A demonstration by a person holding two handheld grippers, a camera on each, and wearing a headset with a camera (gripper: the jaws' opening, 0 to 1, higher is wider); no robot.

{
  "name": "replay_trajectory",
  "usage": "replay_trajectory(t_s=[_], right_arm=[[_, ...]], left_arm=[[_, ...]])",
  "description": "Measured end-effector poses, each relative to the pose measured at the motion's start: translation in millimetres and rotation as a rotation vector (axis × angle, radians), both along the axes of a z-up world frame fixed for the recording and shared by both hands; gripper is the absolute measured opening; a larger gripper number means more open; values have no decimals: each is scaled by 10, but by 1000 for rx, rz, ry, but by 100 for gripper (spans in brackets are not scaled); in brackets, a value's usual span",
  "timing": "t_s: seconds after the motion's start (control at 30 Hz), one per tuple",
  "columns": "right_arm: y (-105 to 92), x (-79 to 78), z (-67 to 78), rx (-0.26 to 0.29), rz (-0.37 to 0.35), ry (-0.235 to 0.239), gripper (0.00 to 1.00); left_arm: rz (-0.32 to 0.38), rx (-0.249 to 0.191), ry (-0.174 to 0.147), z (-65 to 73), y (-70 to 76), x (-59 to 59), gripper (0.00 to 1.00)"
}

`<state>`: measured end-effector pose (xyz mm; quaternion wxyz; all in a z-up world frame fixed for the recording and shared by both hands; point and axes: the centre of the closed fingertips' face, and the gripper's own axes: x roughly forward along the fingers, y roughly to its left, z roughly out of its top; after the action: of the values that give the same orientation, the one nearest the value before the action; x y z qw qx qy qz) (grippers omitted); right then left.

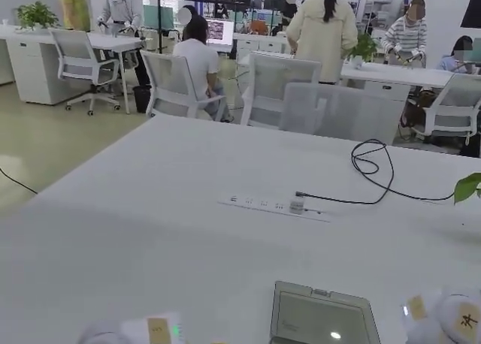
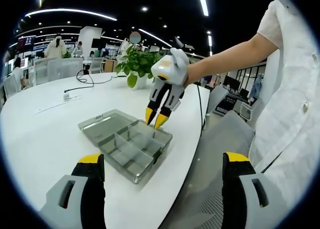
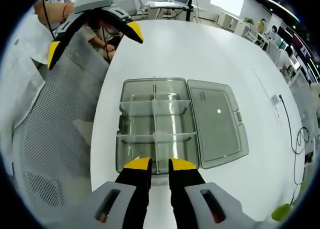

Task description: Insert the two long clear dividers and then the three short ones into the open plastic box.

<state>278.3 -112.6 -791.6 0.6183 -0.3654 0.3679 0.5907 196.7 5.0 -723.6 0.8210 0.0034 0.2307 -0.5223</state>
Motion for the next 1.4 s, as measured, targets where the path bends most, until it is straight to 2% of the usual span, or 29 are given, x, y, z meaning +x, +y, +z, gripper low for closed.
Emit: replay_trajectory(t_s=[0.4, 0.67, 0.73, 0.93, 1.0, 1.1, 1.27, 1.4], right_arm=[[-192, -86, 346, 107, -107, -34, 27], [-346, -159, 476, 169, -185, -57, 34], [-391, -192, 491, 181, -202, -60, 36], [-493, -274, 495, 226, -266, -60, 44], [-525, -300, 491, 247, -291, -61, 47], [-564, -346, 476, 268, -320, -61, 51], [-619, -404, 469, 332, -372, -61, 58], [-664, -470, 435, 373, -403, -52, 67]], left_arm=[[17, 17, -15, 19, 116, 52, 100], [26, 18, -19, 29, 174, 66, 100], [29, 25, -11, 14, 189, 67, 100], [40, 38, -22, 5, 245, 96, 100], [48, 39, -12, -1, 261, 104, 100], [50, 42, -15, -15, 273, 108, 100], [53, 58, -11, -73, 310, 112, 100], [61, 46, -8, -88, 314, 118, 100]])
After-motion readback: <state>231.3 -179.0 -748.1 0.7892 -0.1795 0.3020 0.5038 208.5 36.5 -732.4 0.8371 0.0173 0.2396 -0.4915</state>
